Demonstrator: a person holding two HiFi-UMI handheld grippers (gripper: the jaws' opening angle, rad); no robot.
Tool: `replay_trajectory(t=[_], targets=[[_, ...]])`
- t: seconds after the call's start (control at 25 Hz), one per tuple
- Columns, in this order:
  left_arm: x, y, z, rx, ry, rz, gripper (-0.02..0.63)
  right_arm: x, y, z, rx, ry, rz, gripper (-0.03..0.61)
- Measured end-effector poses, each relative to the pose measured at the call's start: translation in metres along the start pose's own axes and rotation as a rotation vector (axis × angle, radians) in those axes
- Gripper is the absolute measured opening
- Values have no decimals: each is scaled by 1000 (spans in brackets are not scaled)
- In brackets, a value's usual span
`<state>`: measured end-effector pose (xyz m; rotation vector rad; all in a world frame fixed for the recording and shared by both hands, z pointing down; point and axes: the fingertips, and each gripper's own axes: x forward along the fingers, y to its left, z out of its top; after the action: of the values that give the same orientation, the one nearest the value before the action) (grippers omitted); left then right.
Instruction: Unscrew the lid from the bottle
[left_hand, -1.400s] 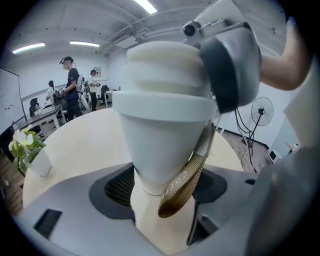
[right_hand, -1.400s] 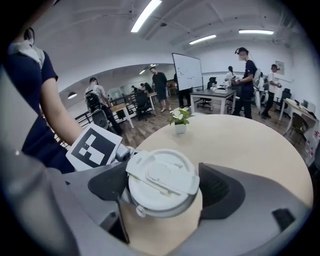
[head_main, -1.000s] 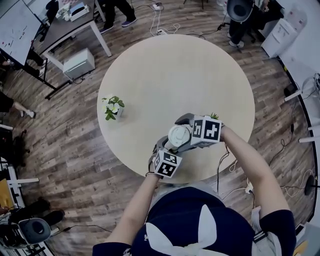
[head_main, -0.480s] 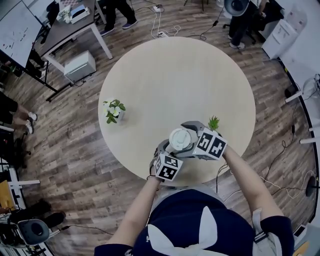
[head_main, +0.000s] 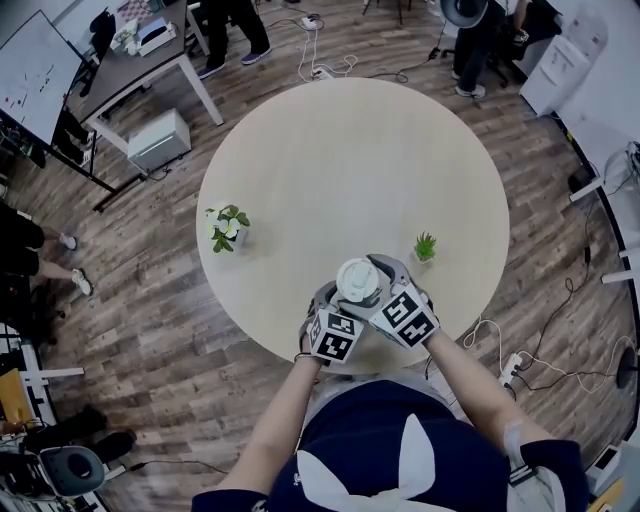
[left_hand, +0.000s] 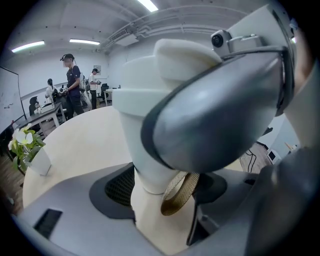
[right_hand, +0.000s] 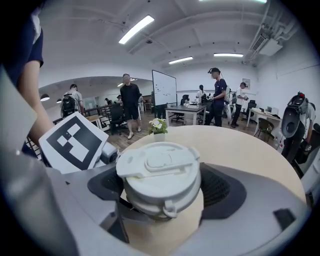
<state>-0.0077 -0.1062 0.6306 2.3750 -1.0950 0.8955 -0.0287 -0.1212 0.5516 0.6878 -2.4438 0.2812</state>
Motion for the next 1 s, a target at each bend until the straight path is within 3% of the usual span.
replay_trajectory(t=[0.12,0.32,0.56,1.0], targets=[[0,1,0,1,1,-2,325,1,0,-1,-28,19,31,453],[1,2,0,5,2,-5,325,2,3,-3,-147,70,181,453],[1,2,-1,5,5,-6,324,2,6,-4,-236,92,282,453],[-1,1,0,7,5,-4,322,-1,9,-2,-267,99,338,451]])
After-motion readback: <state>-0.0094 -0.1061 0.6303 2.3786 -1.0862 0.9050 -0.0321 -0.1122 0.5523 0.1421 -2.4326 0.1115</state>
